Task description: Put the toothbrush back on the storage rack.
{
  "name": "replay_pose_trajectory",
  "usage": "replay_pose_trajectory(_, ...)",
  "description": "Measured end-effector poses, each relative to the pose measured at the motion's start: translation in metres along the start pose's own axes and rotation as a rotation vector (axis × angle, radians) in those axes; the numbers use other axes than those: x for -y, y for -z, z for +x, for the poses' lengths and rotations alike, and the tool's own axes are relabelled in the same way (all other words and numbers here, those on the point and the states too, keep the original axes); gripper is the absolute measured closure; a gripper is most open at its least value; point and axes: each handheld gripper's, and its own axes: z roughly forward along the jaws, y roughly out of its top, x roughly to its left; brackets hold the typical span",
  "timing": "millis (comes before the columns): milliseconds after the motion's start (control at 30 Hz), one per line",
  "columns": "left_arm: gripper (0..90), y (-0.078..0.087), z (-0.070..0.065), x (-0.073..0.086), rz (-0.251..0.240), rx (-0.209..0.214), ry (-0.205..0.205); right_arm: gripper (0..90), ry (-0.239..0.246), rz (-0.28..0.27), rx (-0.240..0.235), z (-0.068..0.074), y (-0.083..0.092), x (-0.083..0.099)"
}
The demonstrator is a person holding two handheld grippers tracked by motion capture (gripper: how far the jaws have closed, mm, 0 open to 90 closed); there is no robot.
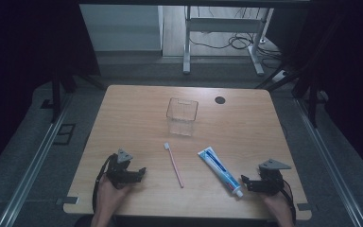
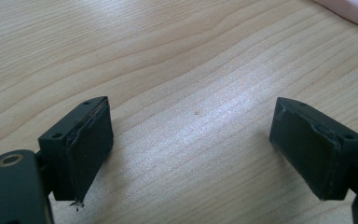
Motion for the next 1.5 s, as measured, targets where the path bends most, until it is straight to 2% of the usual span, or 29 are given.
replay_pose_trajectory(633, 13.4, 0.001, 0.0, 0.001, 0.0, -0.002, 0.003, 11.6, 0.0, 0.0, -0.001, 0.0, 0.0, 0.0)
replay_pose_trajectory(867, 15.9, 0.002, 0.001, 0.001, -0.004, 0.0, 0.001, 11.6, 0.0, 0.0, -0.001, 0.0, 0.0, 0.0)
replay_pose_trajectory(1000, 24.3, 0.004, 0.0, 0.001, -0.006, 0.0, 0.003, 11.6, 0.0, 0.0, -0.001, 0.0, 0.0, 0.0)
replay_pose_trajectory(1067, 25.2, 0.005, 0.0, 0.001, -0.005, 0.002, -0.006, 11.6, 0.0, 0.0, -0.001, 0.0, 0.0, 0.0)
replay_pose_trajectory(1133, 31.0, 0.005, -0.001, 0.0, -0.005, 0.006, -0.006, 11.6, 0.0, 0.0, -0.001, 0.0, 0.0, 0.0)
replay_pose_trajectory(1300, 36.0, 0.007, -0.005, -0.003, -0.013, 0.031, -0.017, 11.6, 0.0, 0.0, -0.001, 0.0, 0.0, 0.0)
replay_pose_trajectory(1467, 48.6, 0.011, -0.01, -0.007, -0.027, 0.059, -0.03, 11.6, 0.002, -0.001, -0.001, 0.0, 0.0, 0.0)
replay_pose_trajectory(1500, 48.6, 0.012, -0.01, -0.007, -0.029, 0.062, -0.037, 11.6, 0.002, -0.001, -0.001, 0.0, 0.0, 0.0)
